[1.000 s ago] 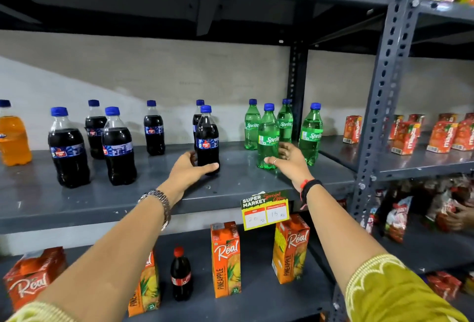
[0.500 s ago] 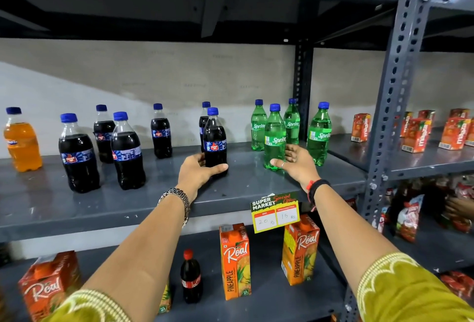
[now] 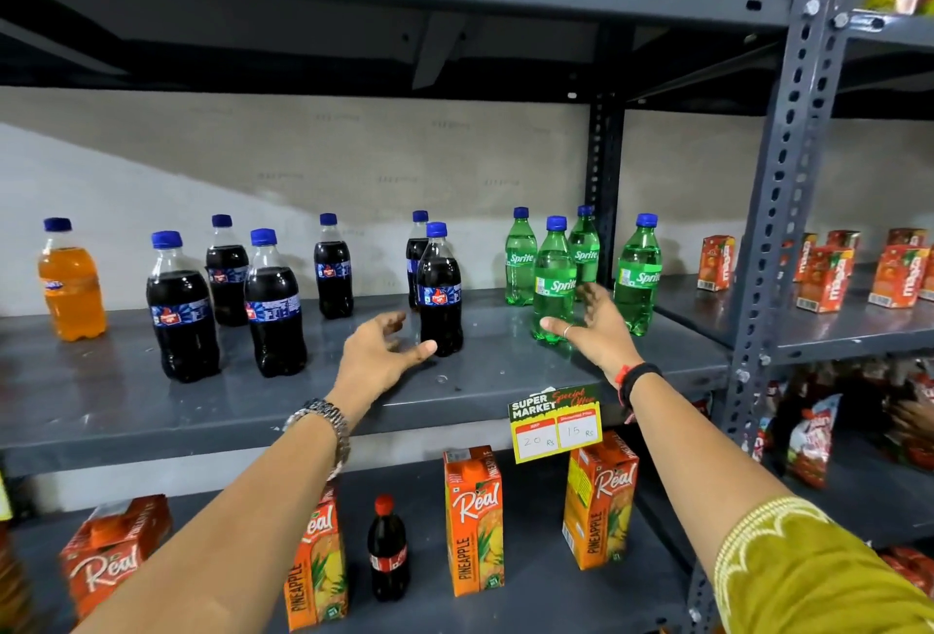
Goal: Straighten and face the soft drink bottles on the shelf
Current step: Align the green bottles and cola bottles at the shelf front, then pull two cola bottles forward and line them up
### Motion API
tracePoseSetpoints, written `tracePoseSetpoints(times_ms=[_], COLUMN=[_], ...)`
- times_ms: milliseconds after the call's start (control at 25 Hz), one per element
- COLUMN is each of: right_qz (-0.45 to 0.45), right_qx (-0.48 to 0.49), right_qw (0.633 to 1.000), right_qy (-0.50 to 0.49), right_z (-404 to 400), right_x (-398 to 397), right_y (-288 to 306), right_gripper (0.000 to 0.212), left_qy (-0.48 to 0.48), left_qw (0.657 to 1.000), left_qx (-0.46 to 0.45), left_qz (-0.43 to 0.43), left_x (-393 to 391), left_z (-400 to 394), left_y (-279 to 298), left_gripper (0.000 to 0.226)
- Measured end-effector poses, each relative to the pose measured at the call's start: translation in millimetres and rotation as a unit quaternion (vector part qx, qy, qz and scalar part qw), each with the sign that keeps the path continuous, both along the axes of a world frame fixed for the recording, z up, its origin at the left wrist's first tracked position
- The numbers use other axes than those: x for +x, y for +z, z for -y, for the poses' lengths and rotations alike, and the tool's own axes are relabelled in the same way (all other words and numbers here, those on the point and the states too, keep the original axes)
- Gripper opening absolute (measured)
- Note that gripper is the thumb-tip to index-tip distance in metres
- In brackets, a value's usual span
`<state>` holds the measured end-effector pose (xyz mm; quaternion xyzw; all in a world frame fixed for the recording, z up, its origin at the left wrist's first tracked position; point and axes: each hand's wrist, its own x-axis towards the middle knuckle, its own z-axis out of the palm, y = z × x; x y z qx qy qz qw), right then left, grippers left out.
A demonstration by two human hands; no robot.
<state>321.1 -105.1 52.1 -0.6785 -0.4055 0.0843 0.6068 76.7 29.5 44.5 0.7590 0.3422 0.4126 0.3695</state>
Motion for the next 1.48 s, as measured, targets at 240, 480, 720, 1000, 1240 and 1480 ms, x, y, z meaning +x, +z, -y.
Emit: tracePoseSetpoints(times_ms=[240, 480, 720, 1000, 1240, 1480], right_qz=[-0.008, 0.160, 0.062, 0.000, -0.035, -0.069], right_qx=[0.227, 0.298, 0.120, 0.006, 0.021, 0.039], right_qw=[0.968, 0.932, 0.986, 0.998, 0.999, 0.997], right_qy=[-0.106, -0.129, 0.101, 0.061, -0.007, -0.024], right_z=[11, -8, -88, -146, -147, -149], right_x=[-33, -122, -235, -300, -297, -288], right_y=[4, 36, 35, 9, 1, -4], right_gripper=[0.047, 0.018, 0.032, 0.066, 0.064, 0.048], left_qy=[0.054, 0.186, 0.197, -0.063, -0.065, -0.095], left_qw=[0.987, 0.966, 0.978, 0.995, 0.993, 0.992], left_qx=[0.148, 0.177, 0.062, -0.076, -0.096, -0.082], left_qz=[-0.038, 0.032, 0.004, -0.023, 0.019, 0.022], left_x=[-130, -216, -225, -232, -231, -235], left_z=[-7, -39, -91, -123, -137, -132], left_y=[-1, 4, 18, 15, 8, 8], left_gripper=[0.014, 0.021, 0.076, 0.062, 0.058, 0.057])
